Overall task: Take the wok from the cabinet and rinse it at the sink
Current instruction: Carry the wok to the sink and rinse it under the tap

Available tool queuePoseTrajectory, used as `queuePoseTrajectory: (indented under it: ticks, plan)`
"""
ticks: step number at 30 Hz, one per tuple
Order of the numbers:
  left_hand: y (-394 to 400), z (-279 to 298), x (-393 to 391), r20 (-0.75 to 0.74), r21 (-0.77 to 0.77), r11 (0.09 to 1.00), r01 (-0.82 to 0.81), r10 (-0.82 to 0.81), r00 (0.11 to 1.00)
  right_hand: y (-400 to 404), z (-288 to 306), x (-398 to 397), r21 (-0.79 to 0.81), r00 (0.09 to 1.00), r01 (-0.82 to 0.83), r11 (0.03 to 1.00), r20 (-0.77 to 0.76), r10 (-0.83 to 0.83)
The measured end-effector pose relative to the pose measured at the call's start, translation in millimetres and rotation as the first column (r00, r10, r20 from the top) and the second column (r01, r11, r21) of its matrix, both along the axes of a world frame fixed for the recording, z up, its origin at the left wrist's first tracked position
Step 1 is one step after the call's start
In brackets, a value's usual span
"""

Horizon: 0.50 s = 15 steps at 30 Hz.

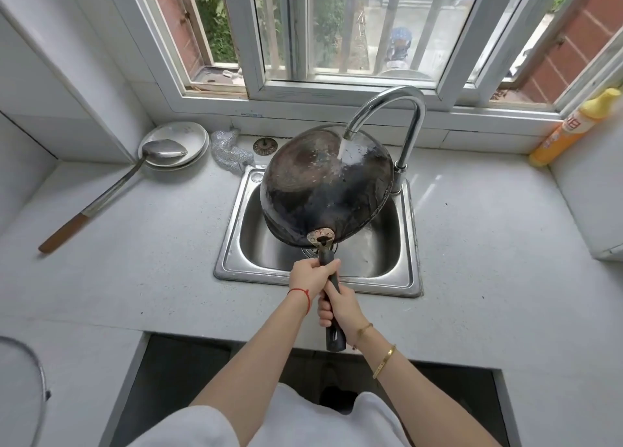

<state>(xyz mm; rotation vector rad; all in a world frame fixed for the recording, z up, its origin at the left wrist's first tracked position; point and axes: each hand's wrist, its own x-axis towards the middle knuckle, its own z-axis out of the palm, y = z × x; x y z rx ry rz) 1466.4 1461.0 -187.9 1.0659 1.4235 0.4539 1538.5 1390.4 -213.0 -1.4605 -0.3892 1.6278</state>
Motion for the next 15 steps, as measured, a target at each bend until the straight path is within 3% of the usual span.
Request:
queuePoseTrajectory:
  ticks: [15]
  plan:
    - [3.3,-2.2,4.0,-0.214,-0.013,0.997,0.078,-0.079,0.974,0.5,-1.6,-7.0,-0.079,0.999,0.03,0.996,-0.016,-0.031]
